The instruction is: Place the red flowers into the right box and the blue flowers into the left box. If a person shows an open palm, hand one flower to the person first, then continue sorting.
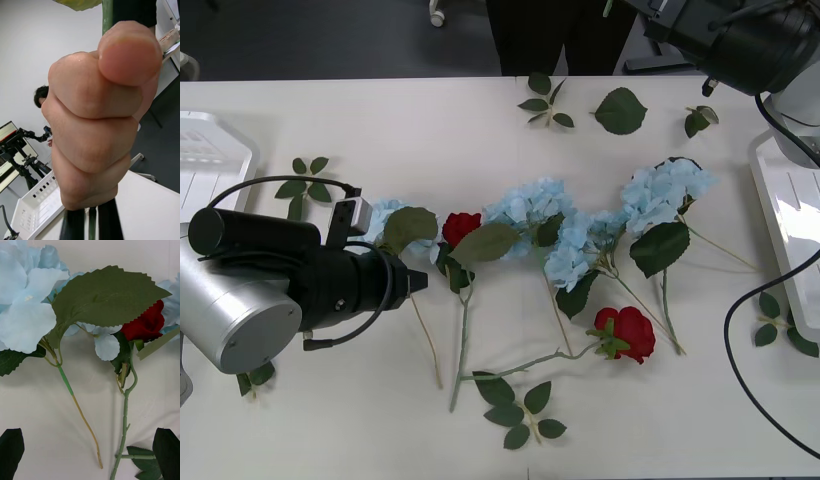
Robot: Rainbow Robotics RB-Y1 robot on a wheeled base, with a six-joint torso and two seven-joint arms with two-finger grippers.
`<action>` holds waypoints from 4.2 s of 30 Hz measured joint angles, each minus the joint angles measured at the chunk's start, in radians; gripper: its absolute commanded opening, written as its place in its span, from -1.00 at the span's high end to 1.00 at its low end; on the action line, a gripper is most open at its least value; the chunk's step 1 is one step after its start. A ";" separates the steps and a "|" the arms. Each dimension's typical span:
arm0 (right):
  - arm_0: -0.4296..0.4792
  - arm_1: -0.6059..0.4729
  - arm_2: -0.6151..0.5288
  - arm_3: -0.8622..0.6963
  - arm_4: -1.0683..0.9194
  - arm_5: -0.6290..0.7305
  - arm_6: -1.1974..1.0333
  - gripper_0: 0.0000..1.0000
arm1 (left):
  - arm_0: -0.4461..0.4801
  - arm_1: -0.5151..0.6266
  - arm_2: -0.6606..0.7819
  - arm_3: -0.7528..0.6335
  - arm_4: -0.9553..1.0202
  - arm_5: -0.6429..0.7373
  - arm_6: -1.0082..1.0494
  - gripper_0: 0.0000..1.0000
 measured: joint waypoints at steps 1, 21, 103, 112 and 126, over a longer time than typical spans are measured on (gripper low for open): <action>0.000 0.000 0.000 0.000 0.001 0.003 0.000 0.06 | 0.000 0.000 0.000 0.000 0.000 0.000 0.000 -1.00; 0.000 -0.002 -0.001 0.000 0.152 0.135 0.000 -0.38 | 0.000 0.000 0.000 0.000 0.000 0.000 0.000 -1.00; 0.465 -0.286 0.264 -0.414 0.903 -0.224 0.000 1.00 | -0.278 0.074 0.014 0.212 -0.095 0.283 0.000 1.00; 0.464 -0.286 0.224 -0.413 0.854 -0.184 0.000 1.00 | -0.278 0.258 0.241 0.258 0.019 0.355 -0.024 1.00; 0.438 -0.283 -0.025 -0.413 0.421 0.287 0.000 1.00 | -0.280 0.378 0.376 0.710 0.039 0.143 -0.417 1.00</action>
